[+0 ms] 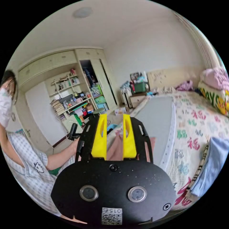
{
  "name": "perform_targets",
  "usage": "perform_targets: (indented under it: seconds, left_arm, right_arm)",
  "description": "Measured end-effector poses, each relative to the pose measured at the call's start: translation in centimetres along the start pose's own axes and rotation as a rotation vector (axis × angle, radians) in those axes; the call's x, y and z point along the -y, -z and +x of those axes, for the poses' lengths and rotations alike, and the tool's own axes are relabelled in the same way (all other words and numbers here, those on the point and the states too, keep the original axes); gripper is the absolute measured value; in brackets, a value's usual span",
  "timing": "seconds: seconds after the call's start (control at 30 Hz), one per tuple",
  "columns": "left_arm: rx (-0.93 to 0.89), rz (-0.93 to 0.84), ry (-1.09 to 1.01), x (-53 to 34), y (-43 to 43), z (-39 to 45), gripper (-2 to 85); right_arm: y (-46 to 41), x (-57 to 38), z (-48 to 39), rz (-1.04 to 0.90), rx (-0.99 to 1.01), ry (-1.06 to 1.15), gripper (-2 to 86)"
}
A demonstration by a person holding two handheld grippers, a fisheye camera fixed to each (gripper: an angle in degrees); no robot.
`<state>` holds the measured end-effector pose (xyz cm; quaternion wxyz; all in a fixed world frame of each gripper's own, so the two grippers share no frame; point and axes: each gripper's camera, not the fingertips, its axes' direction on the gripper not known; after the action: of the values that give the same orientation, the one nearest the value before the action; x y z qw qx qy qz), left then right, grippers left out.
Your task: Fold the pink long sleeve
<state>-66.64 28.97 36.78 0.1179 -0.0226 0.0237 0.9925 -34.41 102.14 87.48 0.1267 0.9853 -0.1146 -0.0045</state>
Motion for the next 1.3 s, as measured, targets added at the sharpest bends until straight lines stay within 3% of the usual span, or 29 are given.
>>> perform_targets:
  seconds: [0.1, 0.3, 0.6, 0.77, 0.87, 1.07, 1.17, 1.3]
  left_arm:
    - [0.051, -0.083, 0.047, 3.0, -4.3, -2.4, 9.2]
    - [0.125, -0.231, 0.147, 6.9, -11.0, -7.1, 13.6]
    - [0.052, -0.287, 0.139, 9.1, -14.3, -9.7, 15.9]
    - [0.019, -0.305, 0.093, 10.2, -14.9, -9.9, 13.8]
    - [-0.067, -0.322, 0.123, 10.8, -15.3, -10.8, 11.8]
    - [-0.192, -0.354, 0.222, 11.6, -15.2, -12.9, 7.0]
    - [-0.168, -0.315, 0.116, 12.3, -13.0, -10.7, 5.9]
    - [-0.203, -0.179, -0.144, 13.0, -6.1, -3.4, 5.6]
  right_arm:
    - [-6.2, -1.3, 8.0, -0.199, 0.013, -0.221, 15.5]
    - [-13.6, -2.5, 18.1, -0.345, -0.052, -0.449, 20.4]
    - [-21.3, 0.0, 25.1, -0.530, -0.033, -0.505, 22.9]
    - [-23.8, 1.0, 26.2, -0.573, -0.009, -0.513, 23.1]
    - [-25.5, 1.2, 26.2, -0.671, -0.049, -0.507, 20.1]
    - [-24.2, 2.7, 25.6, -0.685, -0.091, -0.557, 11.6]
    - [-22.1, 4.3, 23.5, -0.636, -0.068, -0.543, 9.6]
    - [-15.2, 7.7, 16.6, -0.473, -0.005, -0.344, 9.2]
